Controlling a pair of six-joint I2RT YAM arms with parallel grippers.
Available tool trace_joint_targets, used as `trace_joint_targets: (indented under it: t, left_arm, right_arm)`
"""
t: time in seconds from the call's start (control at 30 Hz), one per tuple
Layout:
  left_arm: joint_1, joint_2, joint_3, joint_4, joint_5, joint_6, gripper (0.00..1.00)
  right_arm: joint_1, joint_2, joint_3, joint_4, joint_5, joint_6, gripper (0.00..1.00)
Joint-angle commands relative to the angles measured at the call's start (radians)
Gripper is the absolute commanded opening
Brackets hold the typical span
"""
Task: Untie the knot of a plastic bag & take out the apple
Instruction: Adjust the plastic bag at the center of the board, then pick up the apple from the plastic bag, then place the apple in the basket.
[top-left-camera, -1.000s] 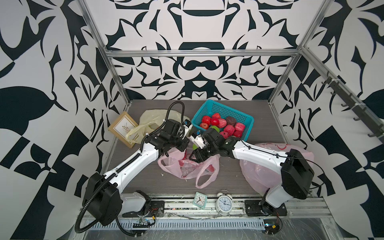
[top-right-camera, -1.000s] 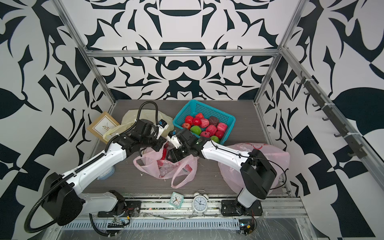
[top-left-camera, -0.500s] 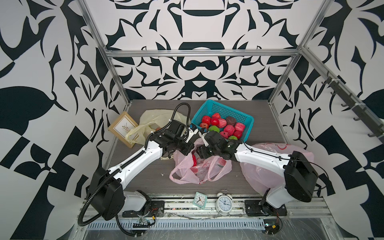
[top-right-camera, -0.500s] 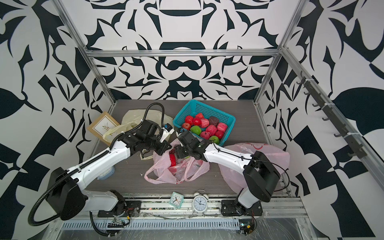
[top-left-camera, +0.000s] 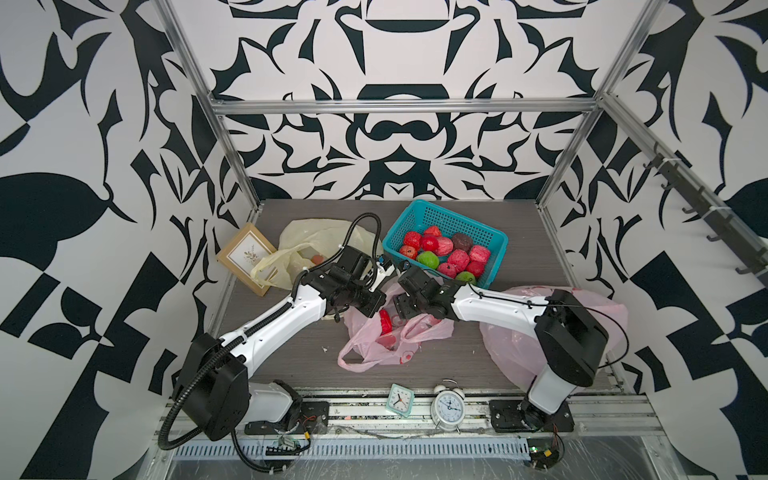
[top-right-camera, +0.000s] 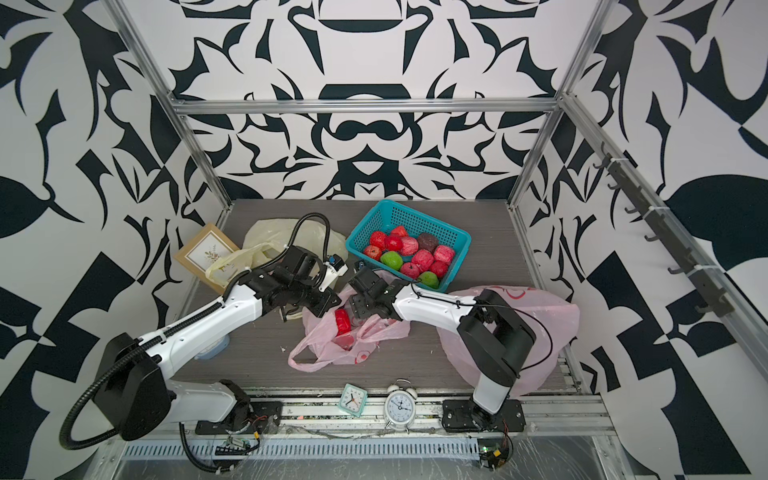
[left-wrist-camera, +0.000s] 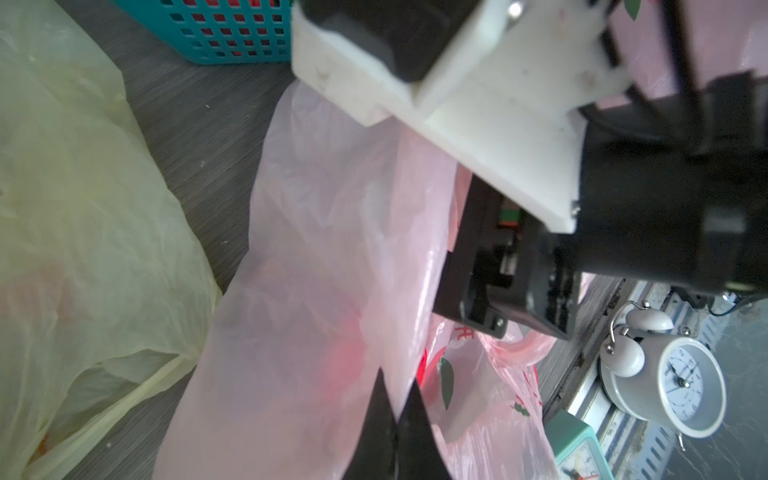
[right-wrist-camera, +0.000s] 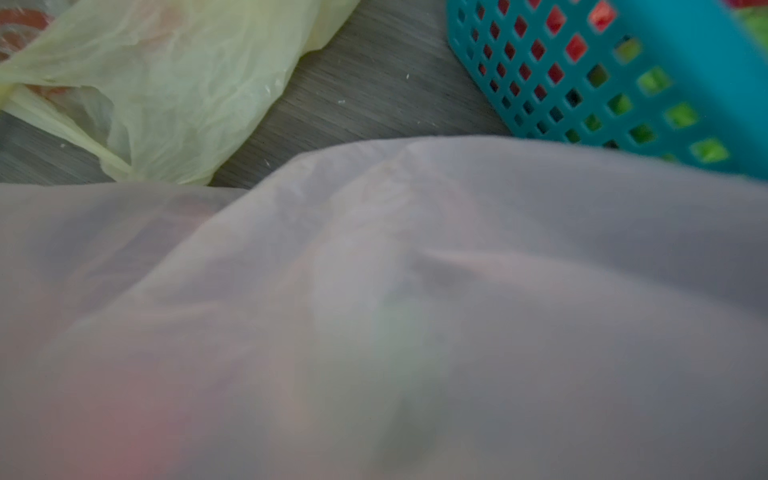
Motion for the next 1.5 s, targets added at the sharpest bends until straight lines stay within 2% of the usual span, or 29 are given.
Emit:
trace_joint_targets:
  t: [0.0,0.23,0.37,0.47,0.6,0.77,0.97,1.07,1.13,1.2,1.33,1.47]
  left_arm:
    - [0.001,-0.005,-0.017,-0.001,0.008,0.011,0.0]
    - [0.009,0.001,-0.021,0.006,0.012,0.019,0.0]
    - [0.017,-0.002,-0.03,0.006,-0.007,0.018,0.0]
    - [0.022,-0.001,-0.029,0.004,-0.032,0.011,0.0]
    - [0.03,0.009,-0.02,-0.008,-0.113,-0.01,0.0]
    - [0.036,0.032,0.015,-0.03,-0.293,-0.026,0.0]
    - [0.035,0.04,0.037,0.013,-0.299,-0.016,0.0]
    - [0.035,0.021,0.039,0.033,-0.291,-0.015,0.0]
    - [0.034,0.006,0.037,0.045,-0.27,-0.014,0.0]
    - [0.036,-0.008,0.034,0.052,-0.262,-0.015,0.0]
    - [0.036,-0.029,0.025,0.04,-0.27,-0.01,0.0]
    - [0.035,-0.051,0.016,0.019,-0.3,-0.001,0.0]
  right_arm:
    - [0.0,0.012,0.054,0.003,0.037,-0.005,0.77]
    - [0.0,0.107,0.116,-0.006,0.036,-0.02,0.75]
    - [0.0,0.123,0.128,-0.012,0.025,-0.019,0.63]
    - [0.0,0.102,0.123,-0.01,-0.028,-0.02,0.53]
    - [0.0,0.048,0.107,-0.003,-0.081,-0.03,0.47]
    - [-0.009,-0.068,0.075,0.024,-0.319,-0.088,0.46]
    - [-0.064,-0.225,0.077,-0.009,-0.745,-0.151,0.46]
    - [-0.131,-0.34,0.05,0.056,-0.836,-0.096,0.47]
    - [-0.198,-0.407,0.045,0.066,-0.802,-0.069,0.47]
    - [-0.269,-0.453,0.039,0.056,-0.711,-0.063,0.47]
    - [-0.386,-0.45,0.048,-0.049,-0.427,-0.079,0.46]
    - [-0.421,-0.376,0.069,-0.141,-0.116,-0.154,0.45]
